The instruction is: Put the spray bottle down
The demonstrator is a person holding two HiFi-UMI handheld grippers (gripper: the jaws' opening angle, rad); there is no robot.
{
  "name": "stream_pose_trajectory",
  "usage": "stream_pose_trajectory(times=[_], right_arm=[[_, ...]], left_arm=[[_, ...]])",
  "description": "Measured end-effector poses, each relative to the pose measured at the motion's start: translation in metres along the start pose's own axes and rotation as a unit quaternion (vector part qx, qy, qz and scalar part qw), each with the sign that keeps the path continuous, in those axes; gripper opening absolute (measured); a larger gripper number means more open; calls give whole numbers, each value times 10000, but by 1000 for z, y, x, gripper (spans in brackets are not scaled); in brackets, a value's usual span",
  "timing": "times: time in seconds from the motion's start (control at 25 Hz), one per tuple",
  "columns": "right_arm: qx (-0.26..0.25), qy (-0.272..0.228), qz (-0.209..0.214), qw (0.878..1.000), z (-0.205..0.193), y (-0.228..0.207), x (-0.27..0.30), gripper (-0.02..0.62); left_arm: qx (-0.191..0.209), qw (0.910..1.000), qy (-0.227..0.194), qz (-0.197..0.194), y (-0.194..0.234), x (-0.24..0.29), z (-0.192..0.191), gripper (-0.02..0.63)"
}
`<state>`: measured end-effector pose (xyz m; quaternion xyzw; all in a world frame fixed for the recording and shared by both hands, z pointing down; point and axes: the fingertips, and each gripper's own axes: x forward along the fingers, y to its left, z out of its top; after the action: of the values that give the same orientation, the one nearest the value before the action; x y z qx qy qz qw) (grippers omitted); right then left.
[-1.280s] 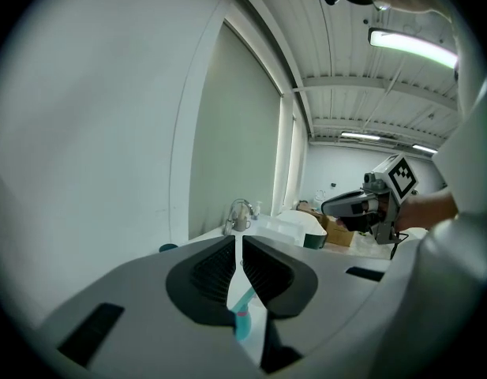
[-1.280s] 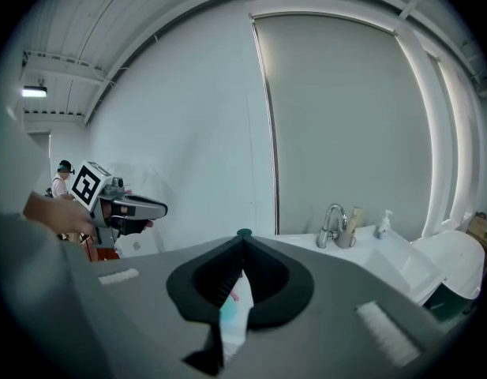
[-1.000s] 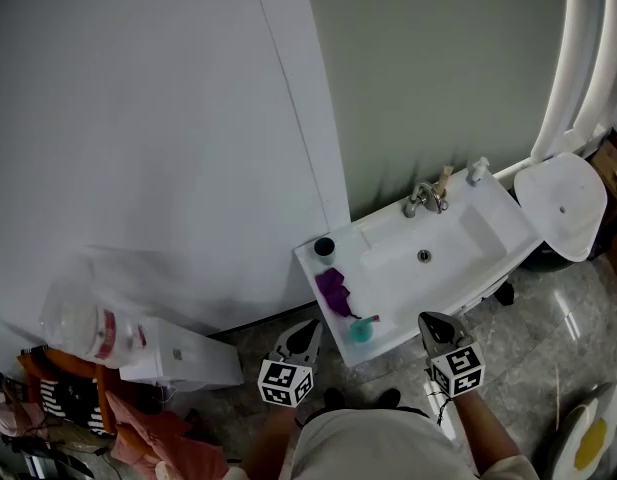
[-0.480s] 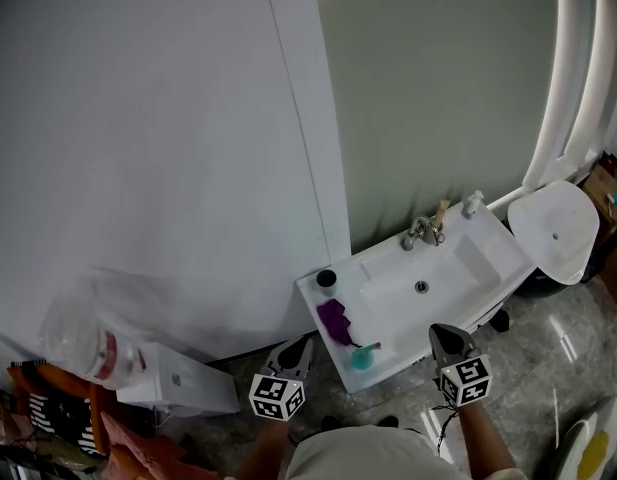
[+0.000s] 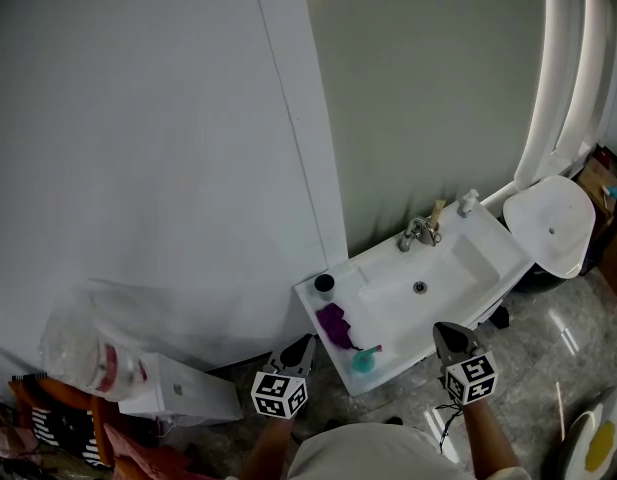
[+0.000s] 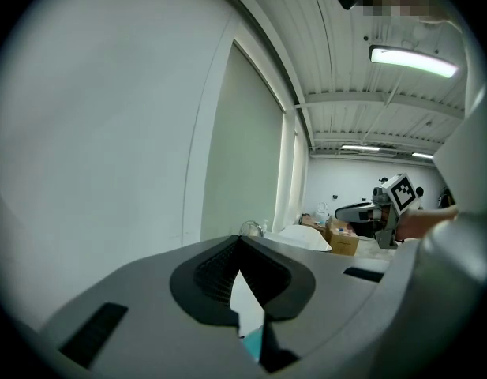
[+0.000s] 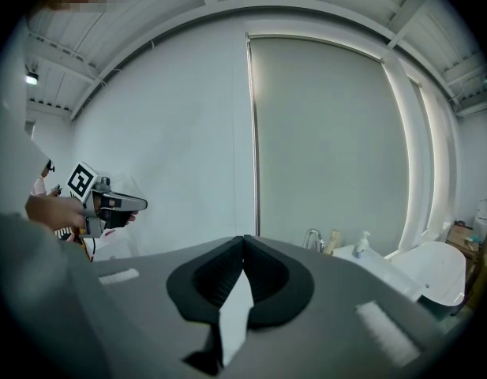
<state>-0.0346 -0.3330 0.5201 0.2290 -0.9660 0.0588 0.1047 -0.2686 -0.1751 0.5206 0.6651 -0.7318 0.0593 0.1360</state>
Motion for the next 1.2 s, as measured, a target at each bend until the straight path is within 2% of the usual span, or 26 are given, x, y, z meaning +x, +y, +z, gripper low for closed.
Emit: stream_pose_trajectory(times=[0.52,1.2], right_arm=[[40,-65,23,10000,6,6,3,11],[100,-90,40,9999,6,12,7,11]], left_arm=[[21,9997,-92,-243,-10,13,9,6],[-7,9998,-78,-179,2,6,5,6]])
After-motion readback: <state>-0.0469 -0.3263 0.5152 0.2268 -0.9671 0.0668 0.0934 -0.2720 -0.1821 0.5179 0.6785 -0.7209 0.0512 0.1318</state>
